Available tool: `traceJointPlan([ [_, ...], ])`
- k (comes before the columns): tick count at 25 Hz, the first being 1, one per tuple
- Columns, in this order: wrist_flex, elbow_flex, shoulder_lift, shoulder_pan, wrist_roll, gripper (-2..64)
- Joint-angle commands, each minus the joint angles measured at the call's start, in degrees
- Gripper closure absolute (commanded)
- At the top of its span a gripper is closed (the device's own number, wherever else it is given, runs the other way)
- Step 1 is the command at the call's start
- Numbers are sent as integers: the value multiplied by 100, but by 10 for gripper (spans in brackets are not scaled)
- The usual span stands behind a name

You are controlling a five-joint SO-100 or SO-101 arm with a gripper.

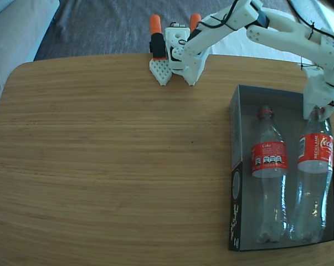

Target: Grasp the bottles and put them in the box.

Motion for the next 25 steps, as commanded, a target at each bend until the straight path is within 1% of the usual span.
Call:
traceJointPlan([
  [1, 18, -352, 237, 35, -9, 470],
  [3, 18, -352, 246, 35, -9, 469],
  [4, 26, -352, 246, 35, 0, 453],
  [5, 44, -343, 246, 35, 9, 419],
  [8, 325, -360, 255, 35, 18, 319],
  [10, 369, -360, 255, 35, 18, 293],
  [21, 369, -387, 272, 123, 18, 294],
  [25, 422, -809, 272, 343, 18, 294],
])
